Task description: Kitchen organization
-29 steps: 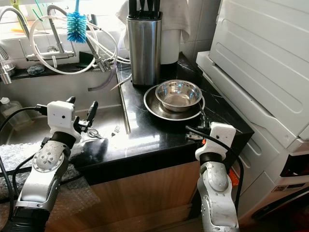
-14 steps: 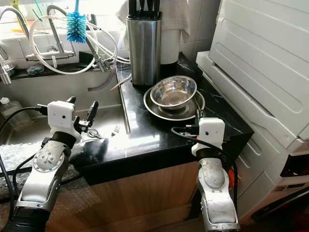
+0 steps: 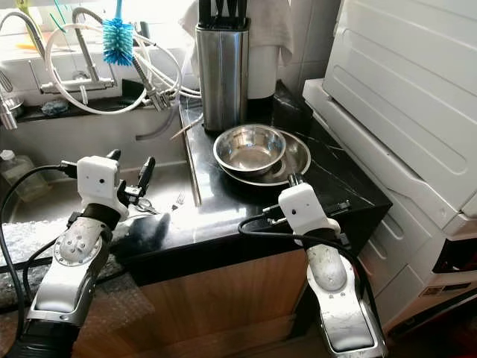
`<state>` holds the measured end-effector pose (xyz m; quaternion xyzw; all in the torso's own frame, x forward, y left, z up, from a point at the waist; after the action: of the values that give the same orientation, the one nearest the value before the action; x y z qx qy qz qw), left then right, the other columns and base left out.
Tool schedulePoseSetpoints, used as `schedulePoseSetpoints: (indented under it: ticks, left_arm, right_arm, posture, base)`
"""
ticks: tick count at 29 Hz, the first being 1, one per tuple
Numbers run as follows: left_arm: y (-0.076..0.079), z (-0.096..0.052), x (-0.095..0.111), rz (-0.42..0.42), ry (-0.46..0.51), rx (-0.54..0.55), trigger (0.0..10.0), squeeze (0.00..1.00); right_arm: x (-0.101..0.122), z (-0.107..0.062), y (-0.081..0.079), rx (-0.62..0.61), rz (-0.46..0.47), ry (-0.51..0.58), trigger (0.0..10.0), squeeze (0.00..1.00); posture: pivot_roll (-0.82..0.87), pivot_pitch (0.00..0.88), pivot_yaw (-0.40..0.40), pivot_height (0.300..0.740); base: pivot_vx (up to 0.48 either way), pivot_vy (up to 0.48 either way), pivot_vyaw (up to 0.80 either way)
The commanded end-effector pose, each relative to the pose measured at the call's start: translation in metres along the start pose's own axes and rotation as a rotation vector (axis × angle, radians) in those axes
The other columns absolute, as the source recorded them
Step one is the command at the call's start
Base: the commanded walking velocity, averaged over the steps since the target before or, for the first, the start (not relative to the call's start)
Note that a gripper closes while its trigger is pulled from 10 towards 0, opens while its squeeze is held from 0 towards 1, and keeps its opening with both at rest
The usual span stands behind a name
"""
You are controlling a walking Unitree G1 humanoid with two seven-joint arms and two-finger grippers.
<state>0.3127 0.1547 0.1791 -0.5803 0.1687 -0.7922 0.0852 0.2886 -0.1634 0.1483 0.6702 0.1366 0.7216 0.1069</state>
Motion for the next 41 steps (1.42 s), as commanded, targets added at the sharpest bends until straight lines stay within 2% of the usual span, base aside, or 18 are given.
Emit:
schedulePoseSetpoints:
  ticks: [1, 7, 9, 10, 14, 16, 17, 18, 19, 20, 21, 22, 25, 30, 31, 34, 41]
  left_arm:
    - [0.002, 0.002, 0.005, 0.006, 0.012, -0.015, 10.0, 0.0]
    - [0.002, 0.002, 0.005, 0.003, 0.011, -0.019, 10.0, 0.0]
    - [0.003, 0.002, 0.005, 0.0, 0.011, -0.025, 10.0, 0.0]
    - [0.003, 0.002, 0.005, 0.0, 0.011, -0.025, 10.0, 0.0]
    - [0.002, 0.002, 0.006, -0.001, 0.016, -0.026, 10.0, 0.0]
    - [0.002, 0.003, 0.006, 0.0, 0.02, -0.022, 10.0, 0.0]
    - [0.001, 0.003, 0.008, 0.005, 0.027, -0.014, 10.0, 0.0]
    - [0.0, 0.004, 0.008, 0.006, 0.029, -0.011, 10.0, 0.0]
    - [0.0, 0.004, 0.008, 0.006, 0.029, -0.011, 10.0, 0.0]
    - [-0.001, 0.004, 0.009, 0.012, 0.034, -0.007, 10.0, 0.0]
    - [-0.001, 0.005, 0.01, 0.016, 0.038, -0.001, 10.0, 0.0]
    - [-0.001, 0.005, 0.01, 0.016, 0.038, -0.001, 10.0, 0.0]
    - [-0.002, 0.006, 0.013, 0.047, 0.053, 0.003, 10.0, 0.0]
    - [-0.002, 0.006, 0.018, 0.099, 0.079, 0.004, 10.0, 0.0]
    - [0.0, 0.006, 0.019, 0.114, 0.09, -0.002, 10.0, 0.0]
    - [0.0, 0.005, 0.023, 0.146, 0.108, 0.0, 10.0, 0.0]
    - [0.006, 0.008, 0.032, 0.234, 0.169, -0.04, 10.0, 0.0]
  right_arm:
    - [0.006, -0.002, 0.005, -0.027, -0.036, 0.015, 10.0, 0.0]
    - [0.01, -0.004, 0.017, -0.138, -0.082, -0.003, 10.0, 0.0]
    - [0.014, -0.004, 0.029, -0.245, -0.09, -0.001, 10.0, 0.0]
    - [0.014, -0.004, 0.029, -0.245, -0.09, -0.001, 10.0, 0.0]
    - [0.029, -0.005, 0.033, -0.29, -0.093, 0.083, 10.0, 0.0]
    - [0.038, -0.003, 0.029, -0.269, -0.058, 0.132, 10.0, 0.0]
    - [0.049, 0.0, 0.02, -0.196, 0.037, 0.185, 10.0, 0.0]
    - [0.053, 0.002, 0.016, -0.163, 0.084, 0.201, 10.0, 0.0]
    - [0.053, 0.002, 0.016, -0.163, 0.084, 0.201, 10.0, 0.0]
    - [0.064, 0.004, 0.007, -0.096, 0.178, 0.24, 10.0, 0.0]
    - [0.07, 0.006, 0.001, -0.061, 0.234, 0.252, 10.0, 0.0]
    - [0.07, 0.006, 0.001, -0.061, 0.234, 0.252, 10.0, 0.0]
    - [0.083, 0.011, -0.015, 0.05, 0.414, 0.265, 10.0, 0.0]
    - [0.089, 0.015, -0.036, 0.2, 0.578, 0.24, 10.0, 0.0]
    - [0.09, 0.015, -0.043, 0.266, 0.622, 0.219, 10.0, 0.0]
    - [0.088, 0.013, -0.056, 0.366, 0.669, 0.162, 10.0, 0.0]
    - [0.075, 0.009, -0.066, 0.478, 0.637, 0.074, 10.0, 0.0]
  posture:
    - [-0.16, 0.003, -0.006, 0.74]
    - [-0.16, 0.002, -0.005, 0.74]
    - [-0.16, 0.001, -0.005, 0.74]
    - [-0.16, 0.001, -0.005, 0.74]
    - [-0.16, 0.0, -0.005, 0.74]
    - [-0.15, 0.0, -0.005, 0.74]
    - [-0.16, 0.0, -0.005, 0.74]
    - [-0.16, 0.0, -0.005, 0.74]
    - [-0.16, 0.0, -0.005, 0.74]
    - [-0.16, 0.0, -0.006, 0.74]
    - [-0.16, 0.0, -0.007, 0.74]
    - [-0.16, 0.0, -0.007, 0.74]
    - [-0.15, 0.0, -0.014, 0.74]
    - [-0.14, 0.0, -0.019, 0.74]
    - [-0.14, 0.0, -0.022, 0.74]
    - [-0.14, 0.0, -0.026, 0.74]
    - [-0.14, 0.0, -0.026, 0.74]
  base:
    - [0.0, 0.0, 0.0]
    - [0.0, 0.0, 0.0]
    - [0.0, 0.0, 0.0]
    - [0.0, 0.0, 0.0]
    - [0.0, 0.0, 0.0]
    - [0.0, 0.0, 0.0]
    - [0.0, 0.0, 0.0]
    - [0.0, 0.0, 0.0]
    - [0.0, 0.0, 0.0]
    - [0.0, 0.0, 0.0]
    - [0.0, 0.0, 0.0]
    - [0.0, 0.0, 0.0]
    - [0.0, 0.0, 0.0]
    - [0.0, 0.0, 0.0]
    - [0.0, 0.0, 0.0]
    - [0.0, 0.0, 0.0]
    - [0.0, 0.0, 0.0]
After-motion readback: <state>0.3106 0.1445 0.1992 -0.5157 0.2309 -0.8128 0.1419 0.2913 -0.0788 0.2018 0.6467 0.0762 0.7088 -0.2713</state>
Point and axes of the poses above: a point about 5 cm out from each wrist's last joint towards the gripper, its own z axis pointing out of the wrist towards the gripper, its own x axis along the axis of the wrist's last joint, y = z × x, the point moved 1 cm from there along z, pointing out of the wrist towards the gripper, and after that the axes turned 12 degrees about z, right-handed, at the moved point
